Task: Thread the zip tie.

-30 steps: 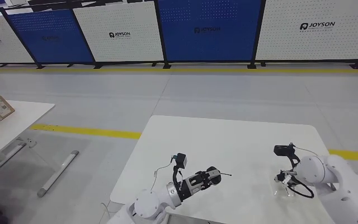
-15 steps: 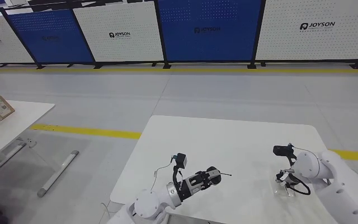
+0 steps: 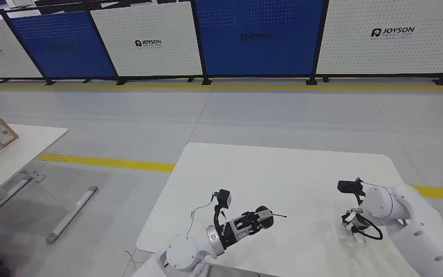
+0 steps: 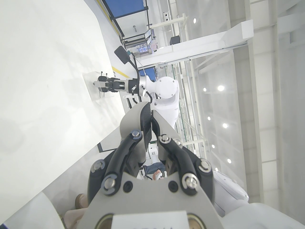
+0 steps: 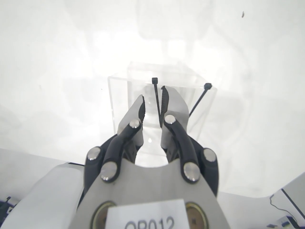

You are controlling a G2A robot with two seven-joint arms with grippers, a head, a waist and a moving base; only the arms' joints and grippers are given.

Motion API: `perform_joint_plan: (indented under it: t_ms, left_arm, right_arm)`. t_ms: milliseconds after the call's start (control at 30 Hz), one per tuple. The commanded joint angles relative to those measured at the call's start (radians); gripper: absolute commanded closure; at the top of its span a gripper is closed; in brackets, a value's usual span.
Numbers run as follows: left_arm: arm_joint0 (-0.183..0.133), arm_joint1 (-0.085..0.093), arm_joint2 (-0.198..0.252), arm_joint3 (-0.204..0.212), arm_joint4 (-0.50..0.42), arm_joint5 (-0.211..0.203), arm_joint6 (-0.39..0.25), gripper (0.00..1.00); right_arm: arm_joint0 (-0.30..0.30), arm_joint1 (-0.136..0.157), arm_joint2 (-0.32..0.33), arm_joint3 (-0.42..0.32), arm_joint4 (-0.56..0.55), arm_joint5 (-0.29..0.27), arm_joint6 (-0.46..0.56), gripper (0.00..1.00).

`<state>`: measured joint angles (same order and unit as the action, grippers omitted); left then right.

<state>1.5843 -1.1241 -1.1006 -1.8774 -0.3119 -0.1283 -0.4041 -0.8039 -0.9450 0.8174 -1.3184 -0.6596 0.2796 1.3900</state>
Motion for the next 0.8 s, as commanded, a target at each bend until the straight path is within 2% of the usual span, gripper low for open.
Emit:
perform_joint_plan:
  t_ms: [0,300,467,600,767]
  left_arm:
    - [0.0,0.0,0.0,0.0,0.0,0.0,0.0,1.0]
    - [0.0,0.0,0.0,0.0,0.0,0.0,0.0,1.0]
    - [0.0,0.0,0.0,0.0,0.0,0.0,0.0,1.0]
    - [0.0,0.0,0.0,0.0,0.0,0.0,0.0,1.0]
    - [0.0,0.0,0.0,0.0,0.0,0.0,0.0,1.0]
  right_arm:
    - [0.004,0.001,-0.004,0.003,0.004,0.002,0.0,1.0]
    - [0.014,0.005,-0.024,0.009,0.017,0.013,0.0,1.0]
    - [-0.006,0.016,-0.004,-0.027,0.013,0.026,0.0,1.0]
    - [-0.05,0.034,0.043,-0.089,-0.003,0.047,-0.011,1.0]
    - [-0.156,0.072,0.159,-0.204,-0.003,0.058,-0.051,1.0]
